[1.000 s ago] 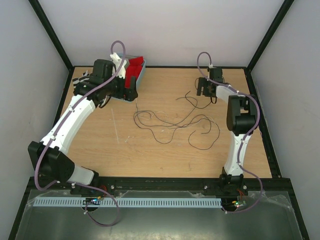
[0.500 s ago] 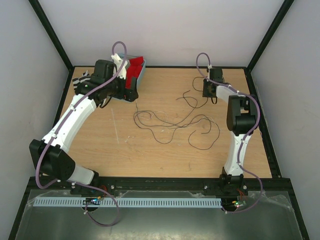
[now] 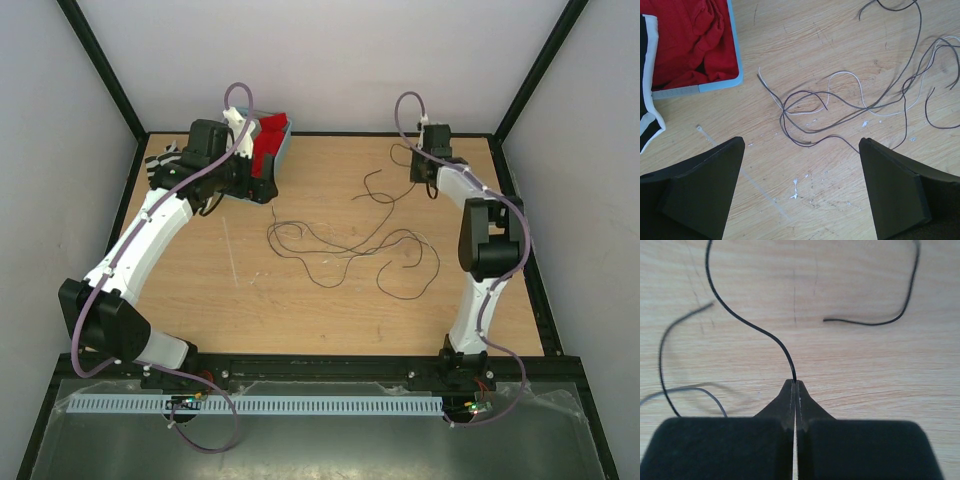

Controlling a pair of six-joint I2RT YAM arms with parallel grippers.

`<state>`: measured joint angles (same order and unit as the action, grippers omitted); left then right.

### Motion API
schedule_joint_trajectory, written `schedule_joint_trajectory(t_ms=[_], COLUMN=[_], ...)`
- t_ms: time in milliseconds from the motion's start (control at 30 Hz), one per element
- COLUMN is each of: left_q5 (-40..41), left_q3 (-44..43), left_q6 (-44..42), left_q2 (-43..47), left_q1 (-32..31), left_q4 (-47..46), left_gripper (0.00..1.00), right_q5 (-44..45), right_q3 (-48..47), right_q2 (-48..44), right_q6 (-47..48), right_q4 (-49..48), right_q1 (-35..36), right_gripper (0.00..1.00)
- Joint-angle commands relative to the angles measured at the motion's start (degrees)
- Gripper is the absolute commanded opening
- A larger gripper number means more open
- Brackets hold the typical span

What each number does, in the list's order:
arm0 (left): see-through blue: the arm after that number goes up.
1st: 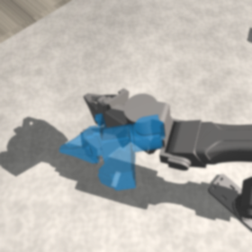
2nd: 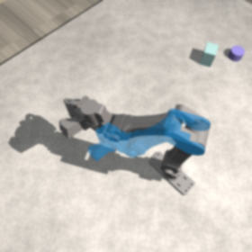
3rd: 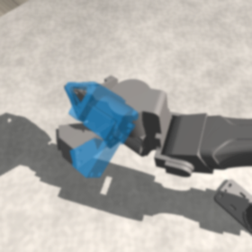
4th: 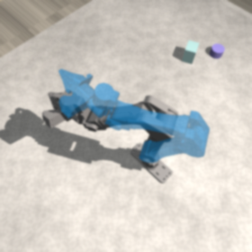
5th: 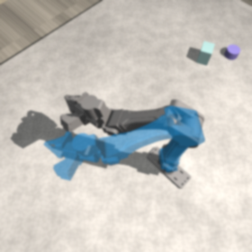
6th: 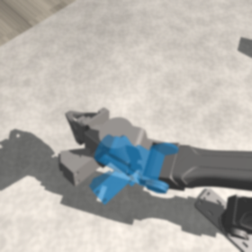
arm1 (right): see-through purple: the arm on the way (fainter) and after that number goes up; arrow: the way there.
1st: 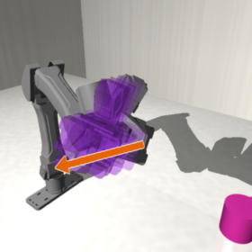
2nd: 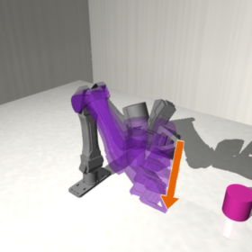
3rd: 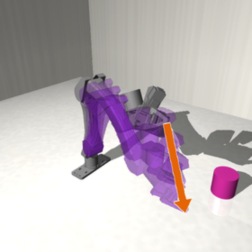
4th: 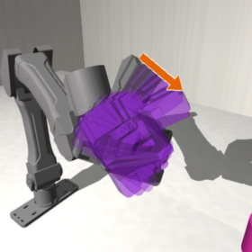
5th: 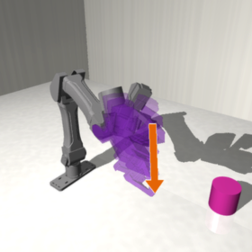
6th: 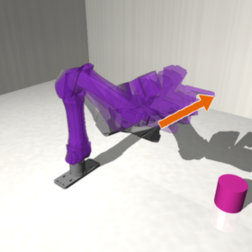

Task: Zip-tie the wires
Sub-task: Pick up the cable at the center of the board.

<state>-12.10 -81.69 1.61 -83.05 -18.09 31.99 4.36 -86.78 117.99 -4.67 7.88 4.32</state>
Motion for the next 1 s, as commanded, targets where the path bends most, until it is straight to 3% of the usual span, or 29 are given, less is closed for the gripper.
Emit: schedule_joint_trajectory(t_ms=[0, 167, 267, 367, 700, 967], left_q5=[-1.8, -9.8, -20.3, -24.5, -27.7, -26.8], left_q3=[0.4, 0.8, 6.4, 10.0, 0.9, -2.7], left_q6=[0.6, 6.1, 18.0, 31.7, 45.7, 47.6], left_q2=[1.5, 2.0, 3.2, 1.7, -11.6, -15.2], left_q1=[0.1, 2.0, 5.0, 5.9, 1.3, -1.2], left_q4=[-1.9, -6.7, -23.1, -37.0, -49.1, -50.6], left_gripper=[0.99, 0.99, 0.99, 0.99, 0.92, 0.91], right_q5=[2.6, 2.8, 2.2, 2.2, 0.8, -1.5], right_q3=[-3.1, -6.4, -8.7, -8.5, -2.1, -9.4], right_q2=[-6.8, -11.2, -14.3, -17.9, -26.9, -29.1], right_q6=[1.2, 1.2, 1.4, 2.2, 5.3, 5.4], right_q4=[0.7, 1.0, 1.0, 0.9, -6.3, -6.6], right_q1=[0.9, 1.1, 1.4, 1.5, 1.5, 1.5], right_gripper=[0.00, 0.00, 0.00, 0.00, 0.00, 0.00])
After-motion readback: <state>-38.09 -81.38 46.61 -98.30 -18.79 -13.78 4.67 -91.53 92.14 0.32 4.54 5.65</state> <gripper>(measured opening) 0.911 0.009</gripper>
